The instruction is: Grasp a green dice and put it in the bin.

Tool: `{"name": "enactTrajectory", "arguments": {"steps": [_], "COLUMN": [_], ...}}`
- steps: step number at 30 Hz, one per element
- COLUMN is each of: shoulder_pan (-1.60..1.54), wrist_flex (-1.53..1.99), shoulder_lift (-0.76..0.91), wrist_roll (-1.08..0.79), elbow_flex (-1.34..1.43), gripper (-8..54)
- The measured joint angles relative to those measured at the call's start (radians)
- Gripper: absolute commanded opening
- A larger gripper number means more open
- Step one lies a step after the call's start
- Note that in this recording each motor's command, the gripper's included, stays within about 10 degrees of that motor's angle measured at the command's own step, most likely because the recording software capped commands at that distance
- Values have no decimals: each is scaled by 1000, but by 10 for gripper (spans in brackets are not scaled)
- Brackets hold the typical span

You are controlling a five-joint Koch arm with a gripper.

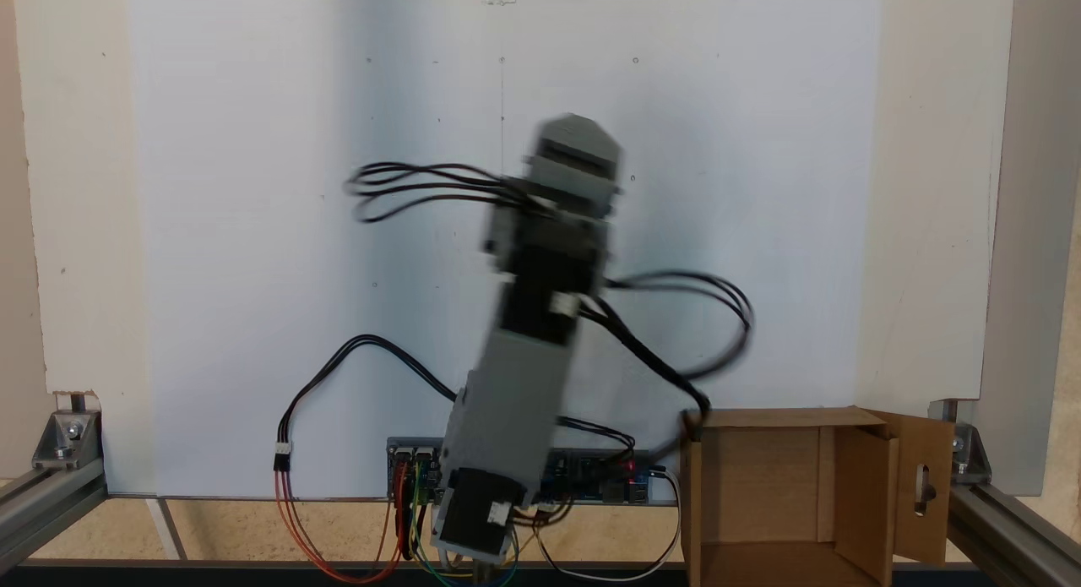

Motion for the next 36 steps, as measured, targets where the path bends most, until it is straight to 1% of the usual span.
{"name": "enactTrajectory", "arguments": {"steps": [5,10,14,19,24,28,32,33,34,35,36], "shoulder_pan": [357,721,1014,1355,1491,1502,1500,1499,1499,1497,1496], "wrist_flex": [-46,-172,-258,-302,-302,-302,-302,-304,-302,-304,-304], "shoulder_lift": [9,2,-61,-192,-285,-304,-311,-314,-314,-316,-318], "wrist_roll": [-158,-313,-397,-474,-526,-558,-560,-560,-560,-560,-560], "elbow_flex": [5,5,5,5,12,81,86,86,86,89,95], "gripper": [115,115,115,114,115,115,115,196,308,329,368]}}
